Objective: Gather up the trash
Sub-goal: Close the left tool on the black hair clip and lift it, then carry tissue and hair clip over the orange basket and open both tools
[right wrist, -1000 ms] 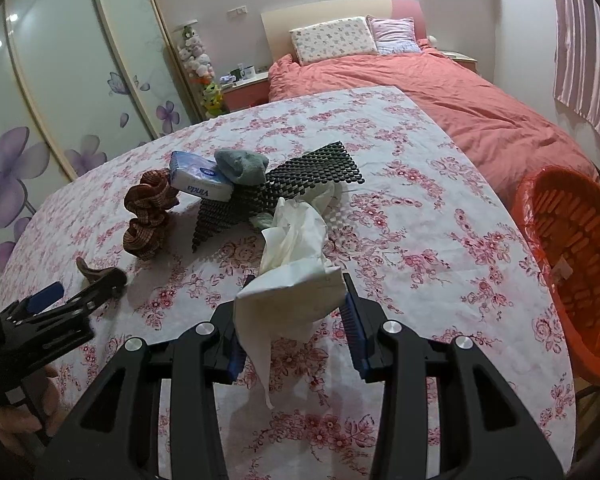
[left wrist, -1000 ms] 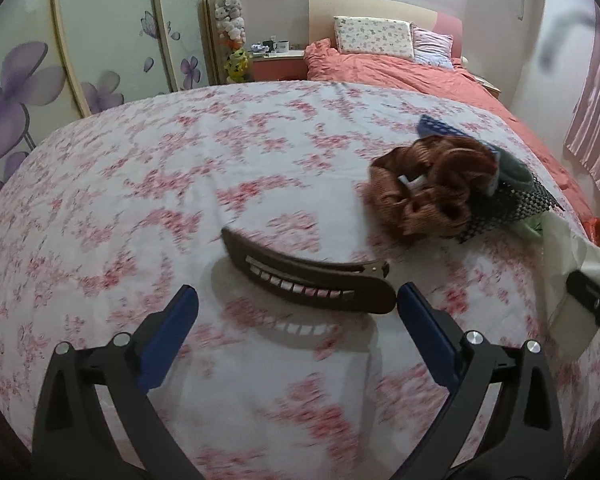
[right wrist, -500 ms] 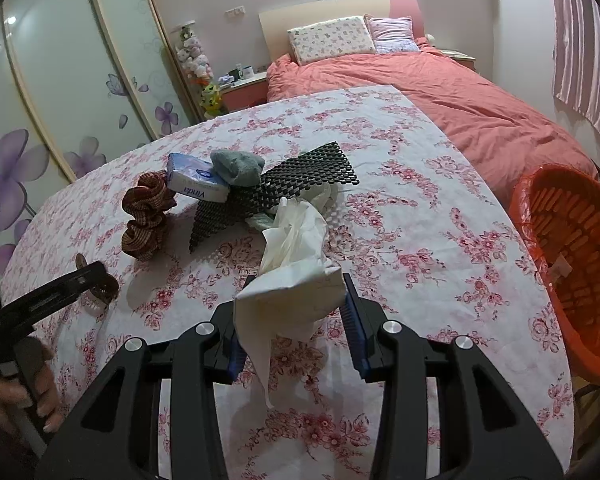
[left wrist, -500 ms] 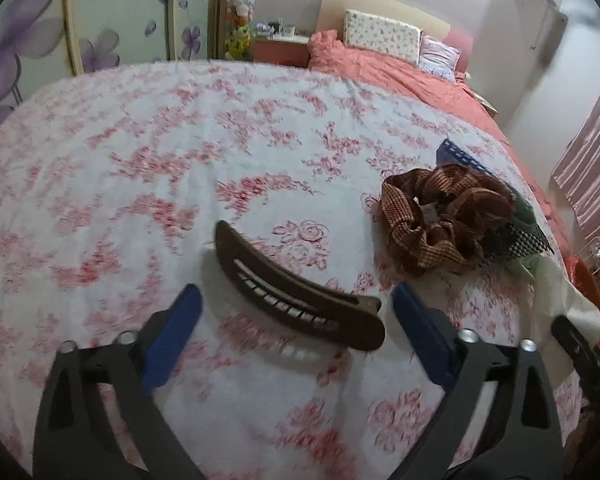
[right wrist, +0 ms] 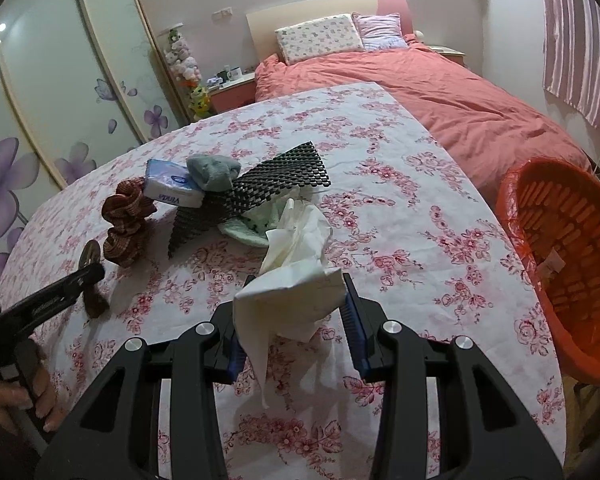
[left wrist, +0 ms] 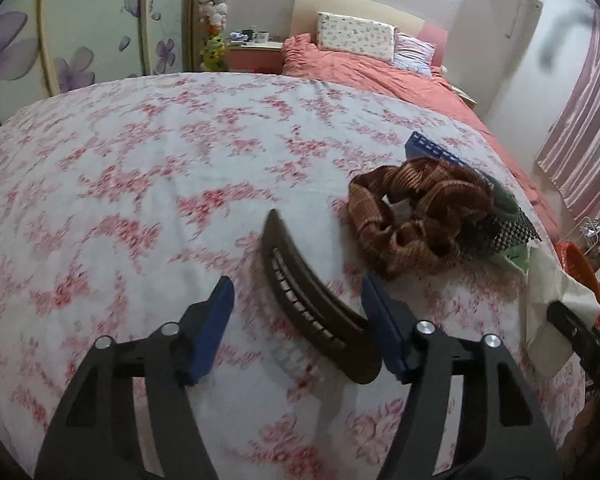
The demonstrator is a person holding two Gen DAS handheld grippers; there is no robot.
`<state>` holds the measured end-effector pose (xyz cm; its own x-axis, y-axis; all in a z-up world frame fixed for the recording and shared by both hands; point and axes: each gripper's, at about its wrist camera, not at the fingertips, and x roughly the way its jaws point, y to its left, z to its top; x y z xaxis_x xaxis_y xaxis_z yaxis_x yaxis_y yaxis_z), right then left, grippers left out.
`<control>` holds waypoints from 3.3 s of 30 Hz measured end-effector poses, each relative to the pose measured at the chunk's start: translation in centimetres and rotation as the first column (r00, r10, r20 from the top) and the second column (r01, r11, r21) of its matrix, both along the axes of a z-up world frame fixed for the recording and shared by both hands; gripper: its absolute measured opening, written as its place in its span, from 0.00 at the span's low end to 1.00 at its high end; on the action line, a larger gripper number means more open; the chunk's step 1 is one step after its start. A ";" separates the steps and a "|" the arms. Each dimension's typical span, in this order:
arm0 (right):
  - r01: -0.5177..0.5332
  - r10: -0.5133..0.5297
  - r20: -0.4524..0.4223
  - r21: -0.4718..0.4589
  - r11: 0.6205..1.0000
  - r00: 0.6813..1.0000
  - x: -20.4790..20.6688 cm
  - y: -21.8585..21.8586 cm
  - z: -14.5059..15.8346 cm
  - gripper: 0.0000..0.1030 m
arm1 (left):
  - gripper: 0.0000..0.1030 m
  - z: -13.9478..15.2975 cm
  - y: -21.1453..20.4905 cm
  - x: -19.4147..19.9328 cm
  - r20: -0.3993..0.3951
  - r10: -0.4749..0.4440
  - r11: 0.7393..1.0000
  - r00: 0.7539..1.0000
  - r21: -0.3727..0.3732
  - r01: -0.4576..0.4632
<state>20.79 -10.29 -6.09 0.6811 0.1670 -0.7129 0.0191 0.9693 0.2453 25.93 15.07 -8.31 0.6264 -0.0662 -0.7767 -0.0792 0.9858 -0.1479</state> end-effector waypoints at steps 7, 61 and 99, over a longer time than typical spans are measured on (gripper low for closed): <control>-0.007 0.007 -0.004 -0.003 1.000 1.000 -0.1 0.2 -0.1 0.40 | 0.63 -0.3 -0.6 -0.7 0.000 -0.031 0.999 1.000 0.018 0.031; 0.034 -0.036 0.084 0.026 0.999 0.996 -2.0 -2.1 2.8 0.36 | 0.17 3.2 -0.6 -3.2 0.079 0.005 0.999 0.997 -0.047 -0.002; 0.291 -0.290 0.350 0.052 0.955 0.891 -8.8 -14.5 8.7 0.36 | 0.17 12.5 -22.7 -5.8 0.275 -0.413 0.880 0.868 -0.126 0.458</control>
